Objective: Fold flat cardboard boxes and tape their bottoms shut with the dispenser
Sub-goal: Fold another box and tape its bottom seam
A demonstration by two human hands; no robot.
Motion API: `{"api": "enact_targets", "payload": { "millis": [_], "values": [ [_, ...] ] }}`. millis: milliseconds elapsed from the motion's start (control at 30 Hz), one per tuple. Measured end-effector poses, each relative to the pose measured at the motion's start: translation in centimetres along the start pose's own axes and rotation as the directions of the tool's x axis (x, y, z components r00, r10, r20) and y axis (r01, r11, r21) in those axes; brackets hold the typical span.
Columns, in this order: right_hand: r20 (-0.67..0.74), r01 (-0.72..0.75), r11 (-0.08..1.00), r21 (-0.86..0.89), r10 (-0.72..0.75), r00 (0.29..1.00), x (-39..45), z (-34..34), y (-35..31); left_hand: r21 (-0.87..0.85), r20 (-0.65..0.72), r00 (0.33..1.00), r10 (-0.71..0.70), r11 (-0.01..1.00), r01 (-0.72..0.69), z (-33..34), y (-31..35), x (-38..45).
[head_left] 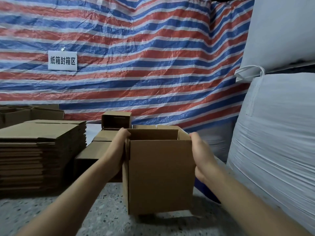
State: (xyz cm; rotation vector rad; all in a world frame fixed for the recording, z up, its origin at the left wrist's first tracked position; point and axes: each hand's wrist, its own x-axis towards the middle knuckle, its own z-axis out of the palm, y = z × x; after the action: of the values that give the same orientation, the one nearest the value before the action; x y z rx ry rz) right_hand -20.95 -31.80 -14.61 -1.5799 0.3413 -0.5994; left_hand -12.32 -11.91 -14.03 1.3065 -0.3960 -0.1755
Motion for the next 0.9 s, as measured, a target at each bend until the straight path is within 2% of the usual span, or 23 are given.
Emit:
{"api": "enact_targets", "payload": {
  "millis": [100,167,233,300,500,567,667,900],
  "values": [
    [-0.027,0.03,1.0,-0.008,-0.03,0.999,-0.7,0.8,1.5,-0.037,0.107,0.991,-0.085,0.995,0.089,-1.0,-0.6,-0.6],
    [-0.001,0.025,0.999,0.026,-0.025,1.0,-1.0,1.3,2.7,-0.041,0.117,0.978,-0.172,0.983,0.178,-1.5,-1.1,-1.0],
    [0.018,0.004,0.994,0.113,-0.006,1.0,-1.4,1.5,3.2,-0.044,0.112,0.973,-0.202,0.977,0.208,-1.5,-1.6,-1.1],
    [0.042,-0.087,0.969,0.232,0.079,0.996,-1.2,0.7,3.1,-0.05,0.078,0.978,-0.193,0.979,0.197,-1.4,-1.9,-1.0],
    [0.107,-0.321,0.896,0.307,0.302,0.947,-0.2,-1.4,3.7,-0.065,-0.017,0.99,-0.14,0.988,0.139,-0.7,-3.4,-0.8],
    [0.135,-0.323,0.911,0.256,0.297,0.945,-0.3,-1.2,4.5,-0.076,-0.045,0.992,-0.118,0.991,0.115,-0.4,-3.9,-1.0],
    [0.205,-0.31,0.886,0.344,0.251,0.946,-0.2,-0.4,4.2,-0.131,-0.054,0.993,-0.106,0.987,0.098,-0.5,-3.7,-1.3],
    [0.165,-0.251,0.869,0.426,0.198,0.966,1.3,0.7,5.7,-0.152,-0.109,0.983,-0.146,0.98,0.129,-1.1,-4.1,-2.0]
  ]
}}
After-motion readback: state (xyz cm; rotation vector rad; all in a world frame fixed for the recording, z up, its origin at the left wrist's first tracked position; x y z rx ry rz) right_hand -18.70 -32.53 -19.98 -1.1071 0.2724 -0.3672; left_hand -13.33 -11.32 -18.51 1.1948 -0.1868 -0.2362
